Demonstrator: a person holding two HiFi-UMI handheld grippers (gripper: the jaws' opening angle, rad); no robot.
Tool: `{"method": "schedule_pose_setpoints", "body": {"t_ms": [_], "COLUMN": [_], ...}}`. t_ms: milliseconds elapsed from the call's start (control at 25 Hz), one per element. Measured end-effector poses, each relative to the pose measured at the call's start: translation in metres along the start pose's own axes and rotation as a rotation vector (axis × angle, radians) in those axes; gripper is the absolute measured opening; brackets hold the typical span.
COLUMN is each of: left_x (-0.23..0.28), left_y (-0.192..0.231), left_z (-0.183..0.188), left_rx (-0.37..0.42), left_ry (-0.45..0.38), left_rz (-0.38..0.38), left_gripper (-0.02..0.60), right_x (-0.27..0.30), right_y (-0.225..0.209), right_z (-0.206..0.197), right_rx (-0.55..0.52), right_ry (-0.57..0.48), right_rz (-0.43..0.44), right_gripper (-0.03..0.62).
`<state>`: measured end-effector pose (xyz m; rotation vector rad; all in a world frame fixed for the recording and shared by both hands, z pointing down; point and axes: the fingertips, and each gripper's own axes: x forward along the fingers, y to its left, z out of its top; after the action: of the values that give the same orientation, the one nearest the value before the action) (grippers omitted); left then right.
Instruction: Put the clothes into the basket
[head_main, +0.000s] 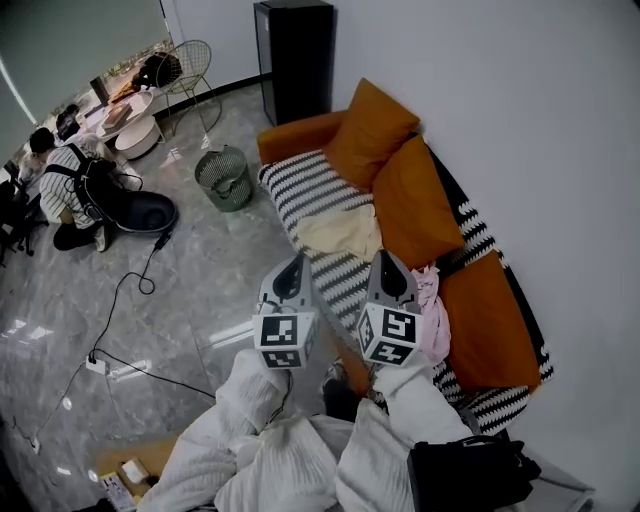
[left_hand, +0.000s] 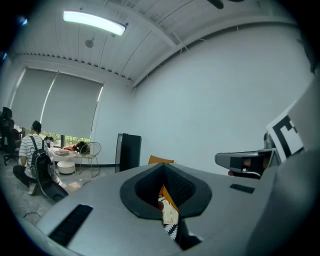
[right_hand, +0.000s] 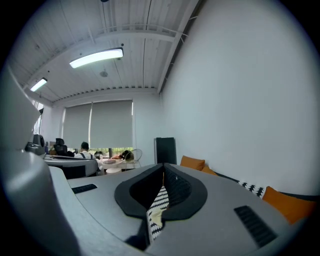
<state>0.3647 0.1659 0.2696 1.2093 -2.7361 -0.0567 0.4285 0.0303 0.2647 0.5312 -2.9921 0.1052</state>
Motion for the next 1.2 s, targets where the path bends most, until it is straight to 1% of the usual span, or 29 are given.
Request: {"method": "schedule_pose_setpoints", "body": {"t_ms": [120,280,400,480,640,840,920,1040,1200], "left_x": [0.048,0.108,0.147,0.17,0.196,0.221,0.231,0.243,0.26], "left_y": [-0.011,-0.03,-0.054,-0.069,-0.09,-0.106,-0.116,-0.134,-0.164], "left_z": [0.004,0.003,-0.005,-0.013,-0.047,-0.105,-0.122,-0.148,-0.185], "left_rx": [0.008,0.034,0.079,0.082,0.065,0.084,0.094,0.105,0.106], "left_ry": [0.016,0.048,0.06,0.069,0.137,0.263,0.289,0.321,0.359], "left_rz": [-0.035,-0.105,-0.18,-0.227,-0.307,-0.411,-0.451,-0.51,-0.572], "left_gripper": [0.006,0.006,0.006,0.006,0.006,0.006,0.006,0.005,0.006], "right_x": [0.032,0.06,0.068,0.074,0.08,0.075,0.067,0.05,0.035], "right_y": [-0.031,-0.075,-0.108,-0.128,-0.158,-0.185,-0.198,-0.22,-0.249], "right_z": [0.008,0.001,-0.013,-0.026,-0.058,-0.089,-0.107,-0.144,-0.187], "right_rx": [0.018,0.037,-0.004,-0.017,0.033,0.082,0.117,0.159,0.175], "right_ry": [-0.004,0.02,0.048,0.075,0.14,0.162,0.183,0.249,0.318], "right_rz": [-0.038,-0.104,-0.157,-0.192,-0.28,-0.426,-0.485,-0.561,-0.621], "right_gripper": [0.023,0.023,0.023,0.023,0.023,0.023,0.023,0.023,0.024]}}
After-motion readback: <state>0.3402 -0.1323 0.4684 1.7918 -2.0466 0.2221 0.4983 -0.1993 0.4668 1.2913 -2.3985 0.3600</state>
